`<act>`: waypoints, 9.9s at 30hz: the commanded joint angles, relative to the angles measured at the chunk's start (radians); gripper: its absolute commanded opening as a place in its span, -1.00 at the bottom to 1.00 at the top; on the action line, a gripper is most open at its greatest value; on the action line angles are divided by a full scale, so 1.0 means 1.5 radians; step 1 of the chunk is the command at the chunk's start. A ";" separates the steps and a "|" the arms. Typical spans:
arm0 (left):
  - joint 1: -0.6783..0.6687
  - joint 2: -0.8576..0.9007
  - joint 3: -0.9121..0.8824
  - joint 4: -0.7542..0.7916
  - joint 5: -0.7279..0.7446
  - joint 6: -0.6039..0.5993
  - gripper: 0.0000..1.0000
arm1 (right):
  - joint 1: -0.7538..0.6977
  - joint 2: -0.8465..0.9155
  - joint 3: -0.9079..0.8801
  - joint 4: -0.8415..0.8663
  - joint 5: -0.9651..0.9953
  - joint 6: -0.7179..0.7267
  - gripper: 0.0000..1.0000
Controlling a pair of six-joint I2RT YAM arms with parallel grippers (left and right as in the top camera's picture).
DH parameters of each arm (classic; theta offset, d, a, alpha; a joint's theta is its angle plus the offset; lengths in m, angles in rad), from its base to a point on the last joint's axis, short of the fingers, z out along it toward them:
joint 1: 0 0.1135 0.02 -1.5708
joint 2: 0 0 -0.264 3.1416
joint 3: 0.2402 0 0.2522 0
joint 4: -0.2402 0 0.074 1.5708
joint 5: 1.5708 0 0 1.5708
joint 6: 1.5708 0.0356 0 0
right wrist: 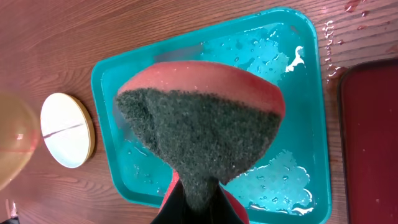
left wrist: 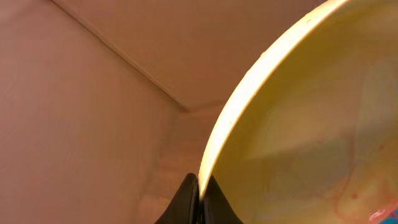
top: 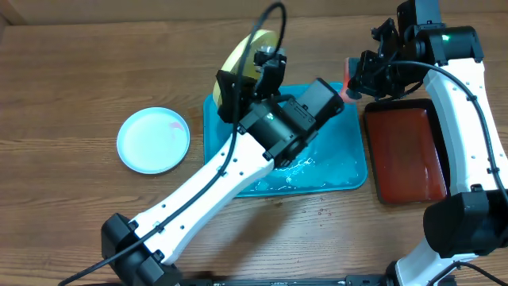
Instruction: Clean dirty plates on tray and stack at the side
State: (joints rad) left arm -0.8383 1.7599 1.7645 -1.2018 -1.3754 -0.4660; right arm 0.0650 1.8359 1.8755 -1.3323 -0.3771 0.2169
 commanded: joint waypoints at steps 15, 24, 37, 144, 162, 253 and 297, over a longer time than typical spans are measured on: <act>0.001 -0.013 0.011 -0.007 0.074 -0.030 -0.91 | -0.006 0.000 0.005 0.001 0.002 0.002 -0.92; 0.195 -0.076 0.011 -0.037 0.514 -0.062 -0.91 | -0.006 0.000 0.005 0.001 0.002 0.002 -0.92; 0.648 -0.114 -0.098 -0.057 0.892 0.053 -0.91 | -0.006 0.000 0.005 0.001 0.002 0.002 -0.92; 0.530 -0.023 -0.061 0.173 0.905 0.179 0.99 | -0.118 -0.323 -0.002 -0.059 0.076 0.014 1.00; 0.529 -0.023 -0.061 0.173 0.905 0.179 0.99 | -0.117 -0.432 -0.027 -0.057 0.191 -0.024 1.00; 0.519 -0.627 -0.659 0.637 0.903 0.317 0.99 | -0.040 -1.222 -1.245 0.837 0.186 -0.061 1.00; 0.564 -1.171 -1.173 0.750 0.900 0.446 0.99 | -0.040 -1.222 -1.245 0.837 0.186 -0.061 1.00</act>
State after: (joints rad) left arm 0.0021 0.0166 0.0093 -0.0792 -0.0212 0.1871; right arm 0.0010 0.0128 0.0185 -0.0807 -0.1040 0.1299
